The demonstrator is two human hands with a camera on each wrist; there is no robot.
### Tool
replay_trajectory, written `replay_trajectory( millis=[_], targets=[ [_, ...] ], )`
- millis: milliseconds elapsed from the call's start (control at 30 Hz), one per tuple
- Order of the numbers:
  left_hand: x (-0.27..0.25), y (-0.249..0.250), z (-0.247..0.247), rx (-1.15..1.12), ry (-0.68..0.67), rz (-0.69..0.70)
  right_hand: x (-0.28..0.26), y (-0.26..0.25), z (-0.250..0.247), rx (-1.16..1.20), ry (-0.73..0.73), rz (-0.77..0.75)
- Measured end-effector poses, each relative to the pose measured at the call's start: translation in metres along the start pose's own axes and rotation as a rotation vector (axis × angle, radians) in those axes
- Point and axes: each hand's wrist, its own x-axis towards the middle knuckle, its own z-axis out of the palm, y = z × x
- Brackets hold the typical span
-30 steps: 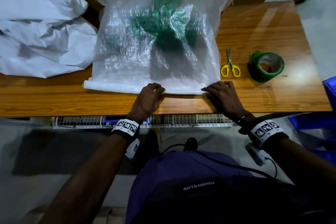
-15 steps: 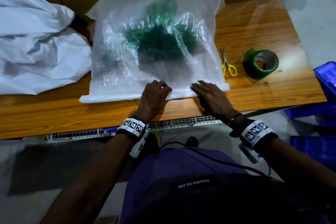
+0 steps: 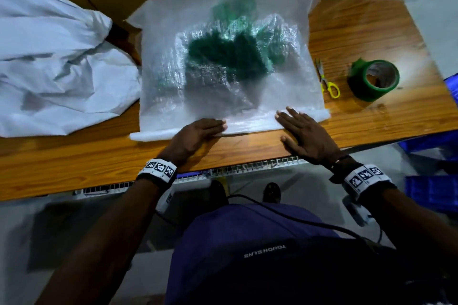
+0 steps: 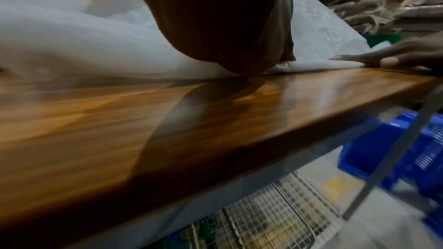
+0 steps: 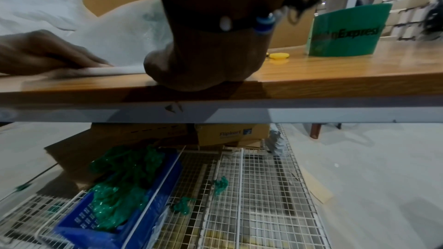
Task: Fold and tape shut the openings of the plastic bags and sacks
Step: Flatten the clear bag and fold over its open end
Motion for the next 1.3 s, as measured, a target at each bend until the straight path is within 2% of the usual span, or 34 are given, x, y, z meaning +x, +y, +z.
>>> replay_trajectory(
  millis=[133, 267, 333, 467, 533, 600, 700, 767, 833, 900, 1000, 1067, 1167, 1300],
  targets=[
    [-0.044, -0.032, -0.027, 0.107, 0.090, -0.070, 0.000, -0.002, 0.002, -0.028, 0.010, 0.008],
    [-0.068, -0.041, -0.035, 0.159, 0.178, -0.126, 0.003, -0.017, 0.005, -0.156, 0.030, 0.014],
    [-0.070, -0.044, -0.034, 0.143, 0.197, -0.147, 0.016, -0.041, 0.010, -0.162, 0.022, -0.025],
    [-0.064, -0.045, -0.034, 0.029, 0.204, -0.182, 0.073, -0.114, 0.042, -0.167, -0.077, -0.229],
    [-0.062, -0.046, -0.036, -0.021, 0.223, -0.164, 0.099, -0.146, 0.057, -0.167, -0.092, -0.238],
    [-0.060, -0.054, -0.036, -0.003, 0.213, -0.161, 0.111, -0.160, 0.064, -0.133, -0.080, -0.183],
    [-0.058, -0.067, -0.029, 0.109, 0.197, -0.146, 0.112, -0.160, 0.067, -0.133, -0.078, -0.155],
    [-0.061, -0.075, -0.026, 0.154, 0.177, -0.073, 0.112, -0.160, 0.068, -0.153, -0.088, -0.154],
    [-0.077, -0.081, -0.028, 0.207, 0.155, -0.001, 0.113, -0.161, 0.068, -0.176, -0.089, -0.149],
    [-0.099, -0.087, -0.032, 0.242, 0.077, -0.005, 0.112, -0.162, 0.067, -0.188, -0.087, -0.150],
    [-0.110, -0.101, -0.046, 0.203, -0.041, 0.030, 0.112, -0.159, 0.062, -0.201, -0.128, -0.159],
    [-0.106, -0.108, -0.054, 0.093, -0.075, 0.033, 0.110, -0.153, 0.059, -0.229, -0.157, -0.168],
    [-0.102, -0.108, -0.061, -0.030, -0.048, 0.006, 0.106, -0.150, 0.056, -0.257, -0.167, -0.169],
    [-0.102, -0.102, -0.056, 0.054, -0.020, -0.011, 0.105, -0.159, 0.057, -0.260, -0.149, -0.129]
  ],
)
